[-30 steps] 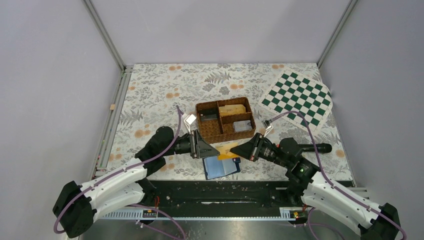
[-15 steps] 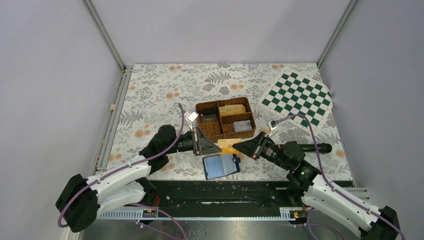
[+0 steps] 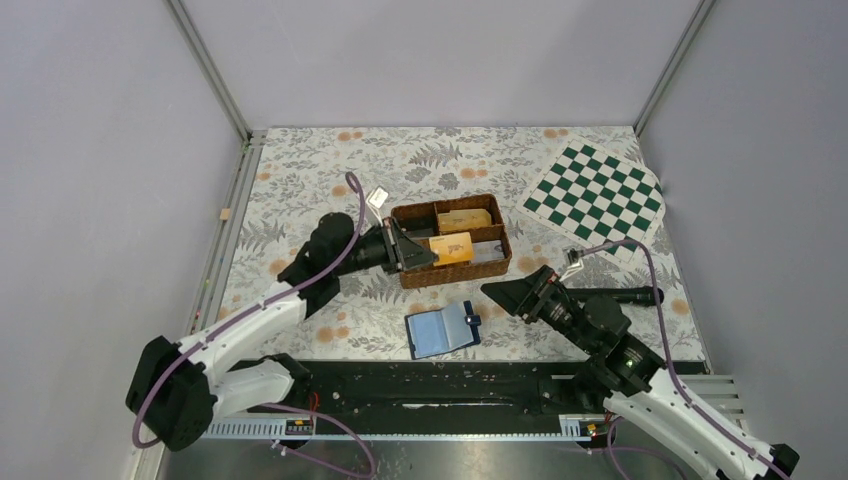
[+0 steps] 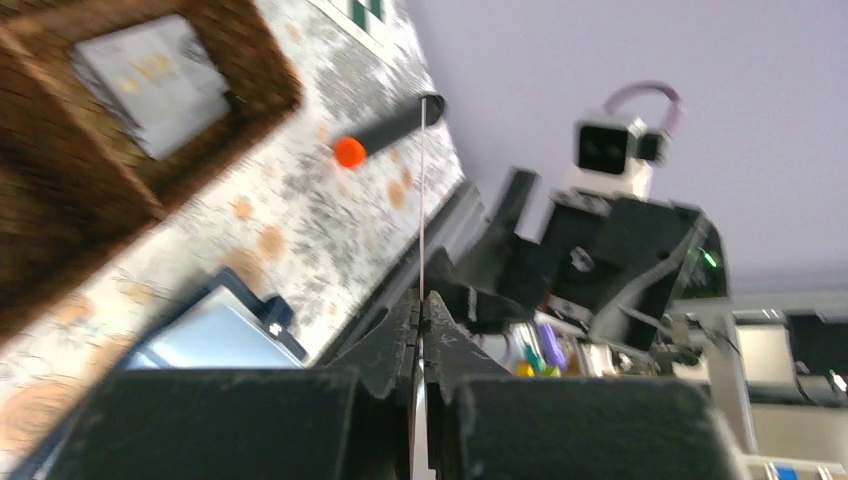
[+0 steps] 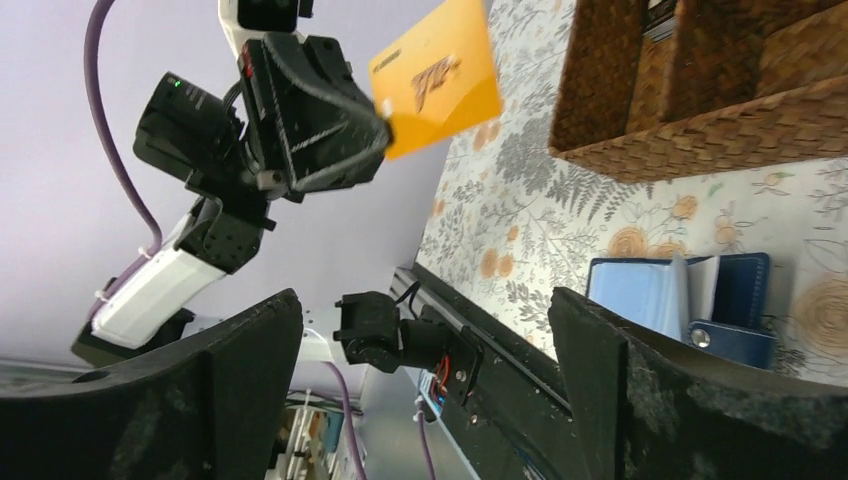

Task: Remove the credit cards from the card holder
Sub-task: Place the credit card in the storage box.

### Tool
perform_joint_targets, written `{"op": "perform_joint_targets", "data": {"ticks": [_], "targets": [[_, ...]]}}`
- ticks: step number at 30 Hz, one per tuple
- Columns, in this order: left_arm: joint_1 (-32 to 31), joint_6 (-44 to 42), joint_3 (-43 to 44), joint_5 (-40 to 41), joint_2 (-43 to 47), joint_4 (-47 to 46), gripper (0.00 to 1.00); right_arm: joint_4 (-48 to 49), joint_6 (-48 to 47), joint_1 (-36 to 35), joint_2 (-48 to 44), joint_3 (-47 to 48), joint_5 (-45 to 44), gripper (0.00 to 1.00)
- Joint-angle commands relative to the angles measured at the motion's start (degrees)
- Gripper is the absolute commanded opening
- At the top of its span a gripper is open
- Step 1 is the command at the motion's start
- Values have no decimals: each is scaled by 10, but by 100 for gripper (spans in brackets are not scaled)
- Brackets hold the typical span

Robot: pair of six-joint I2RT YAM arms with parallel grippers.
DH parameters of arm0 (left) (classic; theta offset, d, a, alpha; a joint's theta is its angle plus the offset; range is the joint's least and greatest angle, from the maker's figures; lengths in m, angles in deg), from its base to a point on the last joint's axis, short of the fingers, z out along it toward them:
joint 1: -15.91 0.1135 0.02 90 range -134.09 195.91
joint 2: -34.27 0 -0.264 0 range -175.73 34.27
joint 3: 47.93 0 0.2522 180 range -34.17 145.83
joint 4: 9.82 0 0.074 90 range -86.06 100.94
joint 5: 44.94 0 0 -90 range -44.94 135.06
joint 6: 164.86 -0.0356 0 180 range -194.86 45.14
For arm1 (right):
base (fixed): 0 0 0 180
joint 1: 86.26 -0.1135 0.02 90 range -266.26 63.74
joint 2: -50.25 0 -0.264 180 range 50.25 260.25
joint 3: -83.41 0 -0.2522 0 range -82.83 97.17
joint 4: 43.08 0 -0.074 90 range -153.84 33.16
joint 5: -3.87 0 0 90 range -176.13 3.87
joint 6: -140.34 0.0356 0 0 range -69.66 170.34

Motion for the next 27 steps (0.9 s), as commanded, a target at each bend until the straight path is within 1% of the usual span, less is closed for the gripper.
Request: {"op": "perform_joint_targets", "data": {"ticks": [1,7,11,16,21,27], "targets": [[26,-56,63,67,-65,55,0,-107,-36,2,-41,47,-53,99],[31,-89,156,111,-199,65,0,-189,-56,2,-79,80,-58,99],[31,-89,214,126,-279,58,0,-213,-63,2,-95,84,-59,99],[31,-89,288,131,-376,77,0,-236,-75,2,-94,97,-57,99],[30,-72,324,123,-438,56,0,-245,-79,2,-82,106,-55,99],[30,-72,352,130,-481,46,0,-243,-82,2,-58,110,-59,99]]}}
